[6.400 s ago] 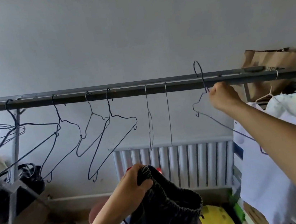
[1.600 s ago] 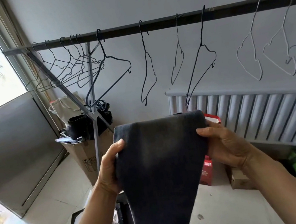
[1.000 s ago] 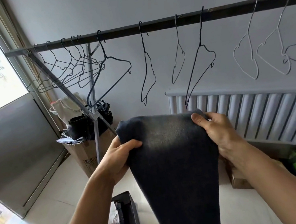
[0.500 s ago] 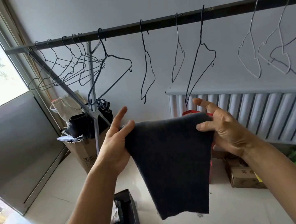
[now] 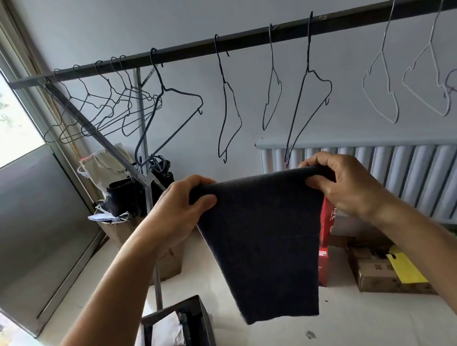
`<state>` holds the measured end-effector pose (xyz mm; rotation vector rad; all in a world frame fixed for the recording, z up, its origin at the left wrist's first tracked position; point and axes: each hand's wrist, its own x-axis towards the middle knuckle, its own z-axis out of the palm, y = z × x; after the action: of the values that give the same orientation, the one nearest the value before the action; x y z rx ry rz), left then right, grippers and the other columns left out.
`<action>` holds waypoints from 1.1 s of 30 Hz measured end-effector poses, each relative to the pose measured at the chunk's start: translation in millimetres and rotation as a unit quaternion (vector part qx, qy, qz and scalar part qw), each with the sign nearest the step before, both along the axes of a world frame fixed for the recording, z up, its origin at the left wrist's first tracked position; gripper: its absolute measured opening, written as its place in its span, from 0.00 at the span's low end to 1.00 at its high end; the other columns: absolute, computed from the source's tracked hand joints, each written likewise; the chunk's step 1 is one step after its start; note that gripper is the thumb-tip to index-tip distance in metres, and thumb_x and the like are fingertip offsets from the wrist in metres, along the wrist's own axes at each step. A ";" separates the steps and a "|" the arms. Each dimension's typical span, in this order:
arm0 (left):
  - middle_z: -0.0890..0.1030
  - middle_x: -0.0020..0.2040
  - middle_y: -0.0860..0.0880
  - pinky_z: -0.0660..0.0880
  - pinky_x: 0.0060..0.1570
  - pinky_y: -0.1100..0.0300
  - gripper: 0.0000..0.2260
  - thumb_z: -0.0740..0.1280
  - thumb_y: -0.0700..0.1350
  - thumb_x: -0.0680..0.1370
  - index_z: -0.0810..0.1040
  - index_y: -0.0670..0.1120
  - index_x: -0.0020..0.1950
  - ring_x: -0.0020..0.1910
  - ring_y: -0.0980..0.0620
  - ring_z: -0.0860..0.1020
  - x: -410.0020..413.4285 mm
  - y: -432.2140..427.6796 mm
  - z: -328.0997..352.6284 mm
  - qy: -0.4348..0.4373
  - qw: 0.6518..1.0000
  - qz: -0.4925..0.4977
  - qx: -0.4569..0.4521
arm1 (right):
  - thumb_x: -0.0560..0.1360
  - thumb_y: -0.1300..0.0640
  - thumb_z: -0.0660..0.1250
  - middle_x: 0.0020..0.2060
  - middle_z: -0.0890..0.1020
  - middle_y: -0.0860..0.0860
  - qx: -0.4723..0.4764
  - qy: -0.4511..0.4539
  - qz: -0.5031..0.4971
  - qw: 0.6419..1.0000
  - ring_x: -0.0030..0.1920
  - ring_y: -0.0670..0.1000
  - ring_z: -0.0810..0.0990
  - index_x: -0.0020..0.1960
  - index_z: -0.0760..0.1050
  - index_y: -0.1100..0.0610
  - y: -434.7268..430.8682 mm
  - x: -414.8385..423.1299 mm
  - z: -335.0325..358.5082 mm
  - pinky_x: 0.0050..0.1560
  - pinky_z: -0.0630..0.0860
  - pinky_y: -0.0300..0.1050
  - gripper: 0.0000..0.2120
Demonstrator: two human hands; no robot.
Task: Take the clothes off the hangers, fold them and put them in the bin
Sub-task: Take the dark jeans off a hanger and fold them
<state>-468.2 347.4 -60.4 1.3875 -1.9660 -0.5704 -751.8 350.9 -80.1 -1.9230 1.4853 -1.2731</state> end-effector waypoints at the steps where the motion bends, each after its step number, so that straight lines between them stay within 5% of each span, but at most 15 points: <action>1: 0.82 0.45 0.54 0.76 0.52 0.54 0.06 0.66 0.45 0.79 0.79 0.54 0.54 0.49 0.55 0.79 0.4 -1.4 0.4 -0.020 1.000 0.008 -0.013 | 0.76 0.63 0.68 0.43 0.79 0.46 -0.011 0.021 -0.014 1.000 0.46 0.45 0.78 0.45 0.76 0.45 -1.1 -0.7 -0.6 0.47 0.74 0.37 0.12; 5: 0.72 0.49 0.52 0.66 0.52 0.56 0.04 0.64 0.52 0.80 0.78 0.57 0.51 0.53 0.51 0.70 -0.7 -6.3 -5.5 -0.097 0.991 0.066 -0.067 | 0.76 0.59 0.69 0.49 0.70 0.48 -0.040 0.047 -0.038 0.997 0.44 0.38 0.70 0.46 0.76 0.50 -3.1 -5.0 0.1 0.42 0.69 0.26 0.05; 8: 0.64 0.57 0.55 0.58 0.62 0.57 0.04 0.66 0.53 0.78 0.79 0.57 0.51 0.59 0.54 0.59 -0.7 -8.7 -12.2 -0.121 0.981 0.100 -0.114 | 0.76 0.61 0.68 0.46 0.72 0.46 -0.026 0.034 -0.024 0.999 0.38 0.34 0.73 0.46 0.76 0.54 -2.8 -6.2 0.0 0.37 0.70 0.25 0.04; 10: 0.67 0.59 0.57 0.59 0.63 0.57 0.04 0.67 0.52 0.78 0.80 0.54 0.49 0.61 0.55 0.62 -1.2 -10.1 -12.2 -0.099 0.983 0.061 -0.142 | 0.77 0.62 0.67 0.41 0.76 0.46 -0.015 0.009 -0.028 0.999 0.34 0.31 0.74 0.47 0.76 0.55 -3.6 -7.3 -0.8 0.35 0.69 0.23 0.03; 12: 0.77 0.47 0.57 0.71 0.52 0.58 0.03 0.68 0.49 0.78 0.79 0.52 0.46 0.51 0.53 0.75 -4.4 -8.5 -8.1 -0.042 0.992 0.010 -0.121 | 0.77 0.62 0.66 0.39 0.77 0.46 -0.012 -0.017 -0.036 0.999 0.33 0.33 0.74 0.47 0.76 0.57 -5.7 -8.0 -1.4 0.32 0.68 0.25 0.02; 14: 0.79 0.35 0.55 0.78 0.40 0.55 0.04 0.68 0.47 0.79 0.79 0.51 0.44 0.39 0.52 0.78 -8.5 -6.1 -4.4 0.015 0.997 -0.013 -0.073 | 0.77 0.62 0.66 0.39 0.77 0.46 -0.009 -0.036 -0.042 0.998 0.36 0.37 0.75 0.47 0.76 0.56 -9.2 -6.9 -3.6 0.34 0.69 0.25 0.03; 22: 0.79 0.33 0.49 0.74 0.26 0.56 0.05 0.69 0.46 0.78 0.81 0.52 0.42 0.29 0.53 0.75 -28.2 -3.7 -2.9 0.118 0.993 0.019 0.004 | 0.74 0.57 0.71 0.52 0.75 0.49 0.015 -0.051 -0.111 0.992 0.46 0.43 0.75 0.55 0.70 0.52 -17.7 8.7 -27.5 0.42 0.70 0.32 0.13; 28: 0.81 0.34 0.45 0.73 0.35 0.55 0.05 0.74 0.48 0.71 0.81 0.51 0.35 0.31 0.50 0.76 -45.7 -3.3 -3.4 0.222 0.973 0.044 0.048 | 0.71 0.42 0.67 0.52 0.81 0.50 0.151 -0.156 0.119 0.969 0.47 0.48 0.83 0.57 0.74 0.51 21.2 50.5 -37.4 0.43 0.82 0.44 0.19; 33: 0.73 0.31 0.46 0.72 0.32 0.59 0.10 0.72 0.40 0.74 0.77 0.48 0.34 0.31 0.49 0.73 -49.7 -3.6 -6.9 0.303 0.948 0.078 0.061 | 0.60 0.40 0.79 0.58 0.79 0.45 0.207 -0.166 0.205 0.942 0.57 0.45 0.80 0.62 0.70 0.40 34.5 74.4 -56.9 0.55 0.80 0.43 0.33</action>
<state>-517.9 343.8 -67.3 1.2328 -1.3349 -0.9278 -677.3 385.4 -137.0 -1.5408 1.0124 -0.9449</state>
